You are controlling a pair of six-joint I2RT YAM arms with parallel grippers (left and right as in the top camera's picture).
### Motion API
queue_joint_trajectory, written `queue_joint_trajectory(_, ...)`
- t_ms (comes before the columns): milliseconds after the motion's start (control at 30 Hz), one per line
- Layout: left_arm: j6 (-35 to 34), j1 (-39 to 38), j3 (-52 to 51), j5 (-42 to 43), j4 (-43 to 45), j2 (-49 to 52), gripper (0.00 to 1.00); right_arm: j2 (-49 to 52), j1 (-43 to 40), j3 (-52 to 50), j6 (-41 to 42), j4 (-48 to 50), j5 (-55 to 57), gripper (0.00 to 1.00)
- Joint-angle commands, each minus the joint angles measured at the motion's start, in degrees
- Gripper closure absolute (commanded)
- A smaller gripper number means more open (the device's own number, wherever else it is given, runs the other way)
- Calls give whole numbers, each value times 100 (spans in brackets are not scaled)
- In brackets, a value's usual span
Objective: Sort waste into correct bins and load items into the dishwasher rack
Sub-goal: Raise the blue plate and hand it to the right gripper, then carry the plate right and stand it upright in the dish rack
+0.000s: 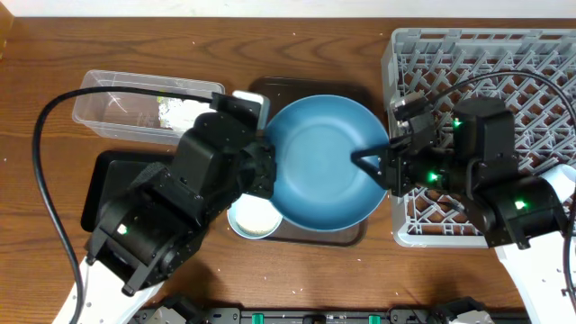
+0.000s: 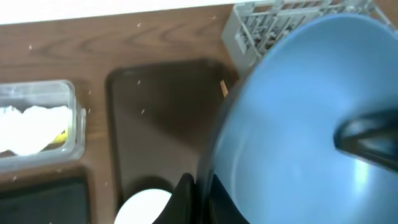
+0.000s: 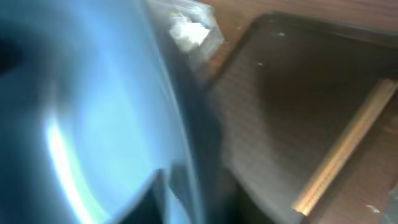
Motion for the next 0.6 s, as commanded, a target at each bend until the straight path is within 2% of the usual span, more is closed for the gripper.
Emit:
queue_joint_trajectory(0,35,-190,70,125,168,-33,93,50,59,31,-48,-24,1049,99)
queue_joint_trajectory(33,35,-210,70,125,181,-33,87,13,59,33,-46,-20,1266,99)
queue_joint_trajectory(67,35,-212,70,125,186,-33,76,-28,59,35,-46,-7,1462,99)
queue_joint_trajectory(133,35,-212,70,120,201,-28,47,-160,59,35,-46,24,1987,99)
queue_joint_trajectory(200,37,-212,70,52,251,-26,26,-299,59,35,-42,17,2994,99)
queue_joint_trajectory(333,37,-210,70,37,275,-79,7,-472,-17,35,382,7,5969,99)
queue_joint_trajectory(467,37,-212,70,37,275,-109,2,-402,-245,33,455,216,8793,99)
queue_joint_trajectory(567,35,-212,70,42,267,-114,1,-238,-535,33,452,654,10065,99)
